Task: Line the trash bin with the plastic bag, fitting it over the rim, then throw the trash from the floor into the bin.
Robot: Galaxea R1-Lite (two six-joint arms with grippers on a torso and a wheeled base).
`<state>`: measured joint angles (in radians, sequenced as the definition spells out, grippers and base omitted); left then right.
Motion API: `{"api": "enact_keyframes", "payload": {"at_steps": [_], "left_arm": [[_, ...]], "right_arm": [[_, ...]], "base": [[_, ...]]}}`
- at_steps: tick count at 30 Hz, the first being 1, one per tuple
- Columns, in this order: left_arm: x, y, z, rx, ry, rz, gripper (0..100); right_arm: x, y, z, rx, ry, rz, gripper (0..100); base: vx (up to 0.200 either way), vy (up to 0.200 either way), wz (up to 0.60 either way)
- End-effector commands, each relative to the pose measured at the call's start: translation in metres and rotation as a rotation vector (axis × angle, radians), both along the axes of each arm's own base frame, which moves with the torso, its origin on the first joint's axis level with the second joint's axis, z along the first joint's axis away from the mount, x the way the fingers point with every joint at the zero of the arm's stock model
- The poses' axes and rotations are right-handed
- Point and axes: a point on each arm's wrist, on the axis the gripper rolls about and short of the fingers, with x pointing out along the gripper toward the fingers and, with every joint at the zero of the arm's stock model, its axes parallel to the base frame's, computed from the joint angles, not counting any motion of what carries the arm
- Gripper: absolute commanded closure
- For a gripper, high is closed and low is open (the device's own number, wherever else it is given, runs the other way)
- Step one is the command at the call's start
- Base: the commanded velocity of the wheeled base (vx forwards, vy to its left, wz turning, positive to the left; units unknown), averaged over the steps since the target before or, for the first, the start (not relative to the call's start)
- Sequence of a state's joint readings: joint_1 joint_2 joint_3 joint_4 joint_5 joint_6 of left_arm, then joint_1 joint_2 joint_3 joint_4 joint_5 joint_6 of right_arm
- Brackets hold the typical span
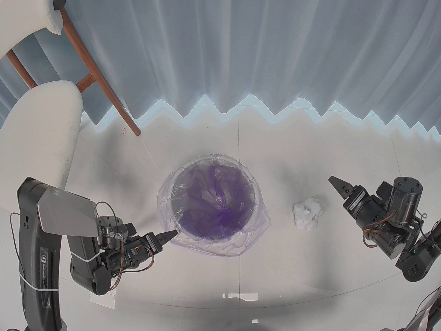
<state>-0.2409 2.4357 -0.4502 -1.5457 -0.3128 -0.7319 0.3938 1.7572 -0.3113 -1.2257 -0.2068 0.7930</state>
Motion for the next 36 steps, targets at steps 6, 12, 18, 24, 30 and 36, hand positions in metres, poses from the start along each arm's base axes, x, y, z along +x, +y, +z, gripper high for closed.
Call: {"api": "enact_keyframes", "payload": {"at_steps": [6,12,18,24,30,36], "left_arm": [[0.011,-0.002,-0.008,0.006,-0.018,0.012,100],[0.015,-0.005,-0.023,0.062,-0.016,0.043,100],[0.029,-0.013,-0.032,0.094,-0.064,0.060,100],[0.034,-0.017,-0.039,0.198,-0.055,0.081,100],[0.041,-0.023,-0.042,0.243,-0.019,0.110,100],[0.042,-0.025,-0.040,0.237,-0.029,0.112,100]], "right_arm": [[-0.002,-0.001,-0.003,-0.003,0.012,0.000,0],[-0.002,0.001,-0.004,-0.006,0.016,0.001,0],[-0.003,0.000,-0.005,-0.012,0.019,-0.010,0],[-0.006,-0.002,-0.007,-0.021,0.030,-0.024,0],[-0.007,-0.002,-0.007,-0.019,0.029,-0.027,0],[-0.009,-0.003,-0.008,-0.023,0.034,-0.027,0]], "base": [[0.000,0.000,0.00],[0.000,0.000,0.00],[0.000,0.000,0.00],[0.000,0.000,0.00],[0.000,0.000,0.00],[0.000,0.000,0.00]]}}
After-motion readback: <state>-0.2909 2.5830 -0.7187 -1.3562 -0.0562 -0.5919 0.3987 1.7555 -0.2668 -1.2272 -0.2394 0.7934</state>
